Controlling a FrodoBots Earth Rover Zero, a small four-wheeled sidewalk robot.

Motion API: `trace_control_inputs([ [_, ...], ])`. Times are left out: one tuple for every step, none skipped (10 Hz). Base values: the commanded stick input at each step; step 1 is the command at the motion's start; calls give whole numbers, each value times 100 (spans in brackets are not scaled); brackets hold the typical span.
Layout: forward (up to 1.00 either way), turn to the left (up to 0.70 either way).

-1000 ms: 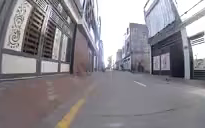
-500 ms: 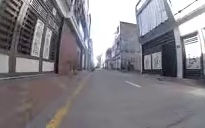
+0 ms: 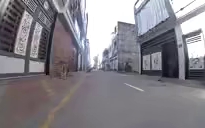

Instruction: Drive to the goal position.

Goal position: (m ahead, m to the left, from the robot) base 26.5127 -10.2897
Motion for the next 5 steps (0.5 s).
trace_control_inputs([
  [100,0],
  [100,0],
  [100,0],
  [100,0],
  [100,0],
])
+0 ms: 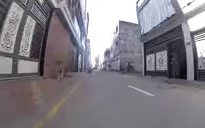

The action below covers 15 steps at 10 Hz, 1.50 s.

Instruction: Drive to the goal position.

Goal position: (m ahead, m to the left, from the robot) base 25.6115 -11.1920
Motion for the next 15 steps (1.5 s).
trace_control_inputs([
  [100,0],
  [100,0],
  [100,0],
  [100,0],
  [100,0],
  [100,0],
  [100,0],
  [100,0],
  [100,0],
  [100,0],
  [100,0],
  [100,0],
  [100,0],
  [100,0],
  [100,0],
])
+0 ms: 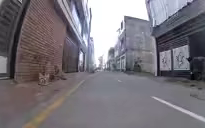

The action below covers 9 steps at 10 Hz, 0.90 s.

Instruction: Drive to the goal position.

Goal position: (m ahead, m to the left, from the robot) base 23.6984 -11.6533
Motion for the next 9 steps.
trace_control_inputs([
  [100,0],
  [100,0],
  [100,0],
  [100,0],
  [100,0],
  [100,0],
  [100,0],
  [100,0],
  [100,0],
])
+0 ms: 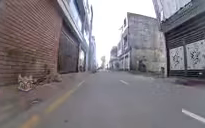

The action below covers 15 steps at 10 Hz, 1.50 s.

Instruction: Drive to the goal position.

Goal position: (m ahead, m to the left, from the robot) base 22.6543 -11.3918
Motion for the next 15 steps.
trace_control_inputs([
  [100,0],
  [100,0],
  [100,0],
  [100,0],
  [100,0],
  [100,0],
  [100,0],
  [100,0],
  [100,0],
  [100,0],
  [100,0],
  [100,0],
  [100,0],
  [100,0],
  [100,0],
])
